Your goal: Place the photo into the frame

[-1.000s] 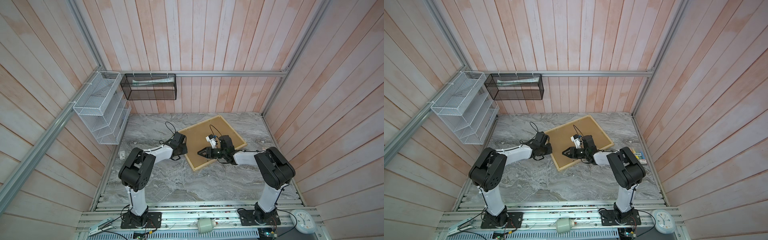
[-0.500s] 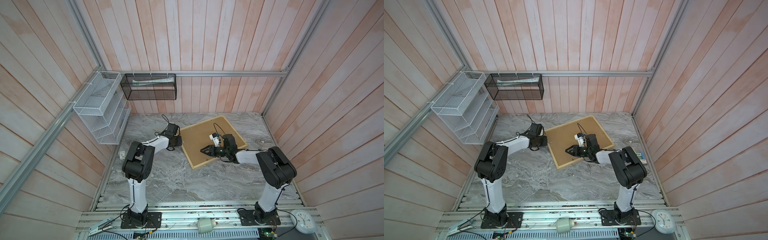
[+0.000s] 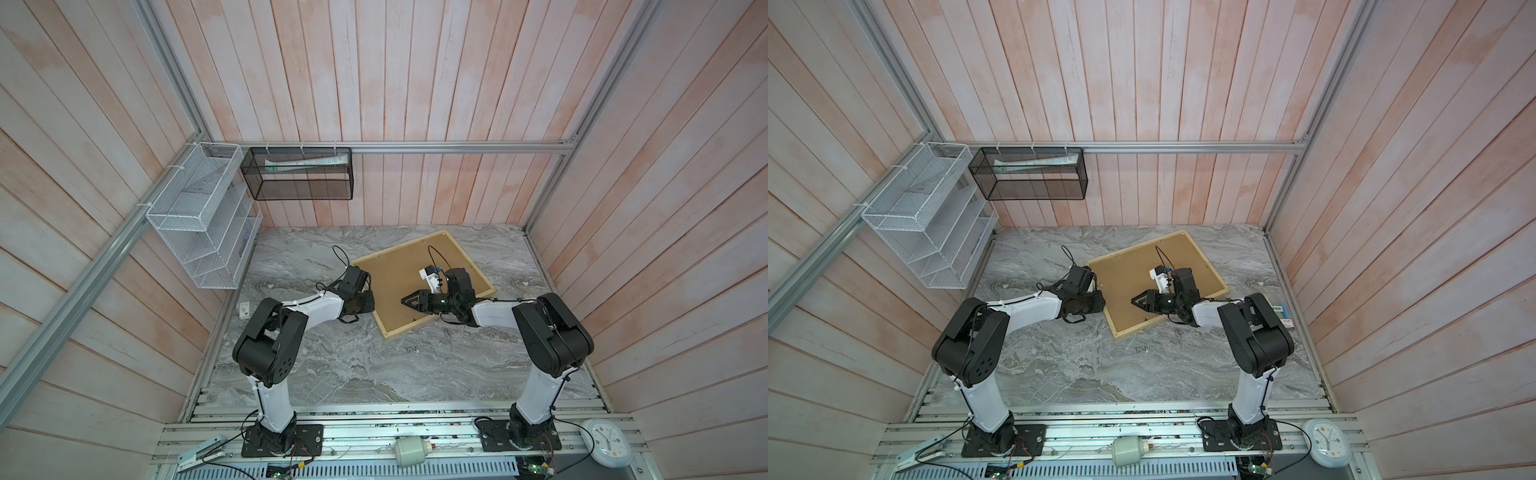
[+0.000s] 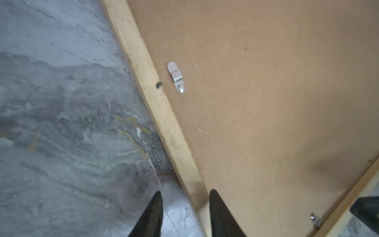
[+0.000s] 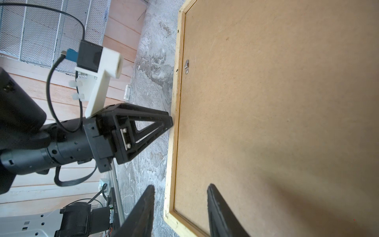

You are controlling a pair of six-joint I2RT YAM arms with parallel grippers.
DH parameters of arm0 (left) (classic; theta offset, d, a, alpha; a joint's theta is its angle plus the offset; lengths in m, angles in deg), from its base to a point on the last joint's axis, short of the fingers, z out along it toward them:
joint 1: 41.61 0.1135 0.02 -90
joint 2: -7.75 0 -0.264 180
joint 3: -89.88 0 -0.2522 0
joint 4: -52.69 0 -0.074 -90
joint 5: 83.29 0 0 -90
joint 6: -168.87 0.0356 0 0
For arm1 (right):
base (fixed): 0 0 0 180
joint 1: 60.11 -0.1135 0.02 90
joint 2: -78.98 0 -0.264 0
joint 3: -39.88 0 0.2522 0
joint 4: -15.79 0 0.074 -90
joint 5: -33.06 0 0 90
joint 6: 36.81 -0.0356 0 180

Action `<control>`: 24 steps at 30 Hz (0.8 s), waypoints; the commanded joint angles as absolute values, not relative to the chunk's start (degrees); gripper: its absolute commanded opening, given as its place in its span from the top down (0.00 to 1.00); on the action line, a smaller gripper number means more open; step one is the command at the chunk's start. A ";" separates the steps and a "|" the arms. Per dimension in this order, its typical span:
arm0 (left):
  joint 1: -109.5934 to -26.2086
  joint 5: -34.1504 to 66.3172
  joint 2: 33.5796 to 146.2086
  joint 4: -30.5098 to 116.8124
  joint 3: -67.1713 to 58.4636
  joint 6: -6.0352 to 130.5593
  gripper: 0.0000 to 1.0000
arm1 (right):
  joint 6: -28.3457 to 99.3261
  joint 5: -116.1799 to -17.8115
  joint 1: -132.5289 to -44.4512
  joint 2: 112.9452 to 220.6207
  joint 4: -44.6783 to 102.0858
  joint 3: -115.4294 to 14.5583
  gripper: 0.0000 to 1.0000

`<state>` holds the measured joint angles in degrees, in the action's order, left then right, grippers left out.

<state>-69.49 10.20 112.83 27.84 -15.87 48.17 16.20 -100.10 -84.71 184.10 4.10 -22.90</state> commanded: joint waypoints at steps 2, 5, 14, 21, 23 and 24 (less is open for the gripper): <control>-69.91 10.46 113.94 30.05 -15.83 45.59 0.61 | 16.72 -100.35 -84.42 184.98 4.07 -23.23 0.56; -69.91 9.25 115.55 28.38 -14.32 46.79 0.66 | 16.72 -100.10 -84.37 184.76 4.07 -22.84 0.56; -67.54 9.07 123.77 22.20 -7.23 53.84 0.85 | 16.72 -99.77 -84.28 184.80 4.24 -22.83 0.56; -61.80 8.90 127.21 19.06 -2.31 62.12 0.88 | 16.36 -99.05 -83.84 184.71 4.15 -23.05 0.56; -61.48 8.63 126.06 18.86 -2.09 63.54 0.87 | 16.28 -98.72 -83.75 184.80 4.24 -23.19 0.56; -61.47 8.94 125.14 18.85 -2.21 64.01 0.84 | 16.19 -98.68 -83.71 184.80 4.20 -23.19 0.56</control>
